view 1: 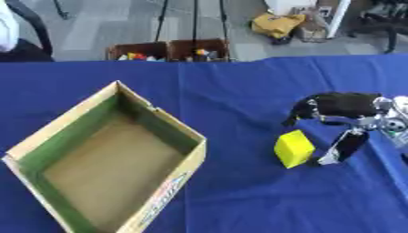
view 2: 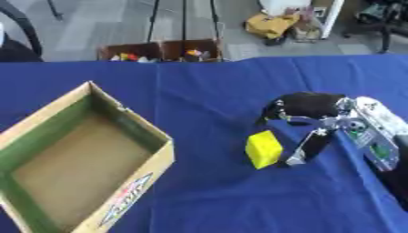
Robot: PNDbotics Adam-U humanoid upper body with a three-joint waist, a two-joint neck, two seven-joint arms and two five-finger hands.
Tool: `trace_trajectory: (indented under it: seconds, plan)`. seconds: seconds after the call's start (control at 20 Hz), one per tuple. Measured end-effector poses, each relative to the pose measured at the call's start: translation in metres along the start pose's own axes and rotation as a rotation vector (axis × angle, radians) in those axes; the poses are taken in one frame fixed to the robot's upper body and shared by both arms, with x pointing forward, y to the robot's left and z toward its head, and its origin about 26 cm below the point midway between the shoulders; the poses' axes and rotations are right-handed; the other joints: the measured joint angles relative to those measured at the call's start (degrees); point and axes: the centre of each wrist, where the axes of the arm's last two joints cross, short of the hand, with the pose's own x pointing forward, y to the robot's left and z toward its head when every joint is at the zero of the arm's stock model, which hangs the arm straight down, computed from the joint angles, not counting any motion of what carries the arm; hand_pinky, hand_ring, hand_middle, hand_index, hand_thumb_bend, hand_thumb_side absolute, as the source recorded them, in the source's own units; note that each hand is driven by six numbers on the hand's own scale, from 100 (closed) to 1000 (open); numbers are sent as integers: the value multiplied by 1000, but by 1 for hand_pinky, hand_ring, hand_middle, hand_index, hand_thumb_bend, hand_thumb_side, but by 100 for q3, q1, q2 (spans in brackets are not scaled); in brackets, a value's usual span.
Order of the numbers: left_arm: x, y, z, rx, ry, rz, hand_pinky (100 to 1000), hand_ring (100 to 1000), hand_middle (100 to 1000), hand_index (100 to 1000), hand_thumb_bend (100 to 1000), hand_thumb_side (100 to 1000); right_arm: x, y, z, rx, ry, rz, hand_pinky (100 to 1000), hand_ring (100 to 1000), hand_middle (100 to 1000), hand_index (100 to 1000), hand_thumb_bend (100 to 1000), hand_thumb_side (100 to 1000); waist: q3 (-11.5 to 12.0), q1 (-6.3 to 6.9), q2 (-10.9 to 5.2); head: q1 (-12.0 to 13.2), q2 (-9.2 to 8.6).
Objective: Pick up objects on the table and place them in the box.
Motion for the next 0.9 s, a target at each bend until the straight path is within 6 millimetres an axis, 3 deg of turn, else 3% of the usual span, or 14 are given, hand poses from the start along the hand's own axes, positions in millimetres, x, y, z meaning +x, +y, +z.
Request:
trace_trajectory:
  seconds: [0.45,0.6,0.9]
  plan:
    - [0,-1,1,3,1,-1,698,736,881,956,100,944,-1,3,-1,-25,-13,-46,820,779,506,736,490,306,-7,2,0,-1,-1]
    - [-1,-1,1,3,1,-2,698,736,881,956,100,941,0,3,-1,-31,-17,-54,811,763,460,673,363,272,-16,2,0,5,-1]
    - [-1,-1,1,4,1,-2,698,736,881,956,100,941,1,2,-1,-45,-23,-65,810,760,455,663,332,262,-19,2,0,24,-1]
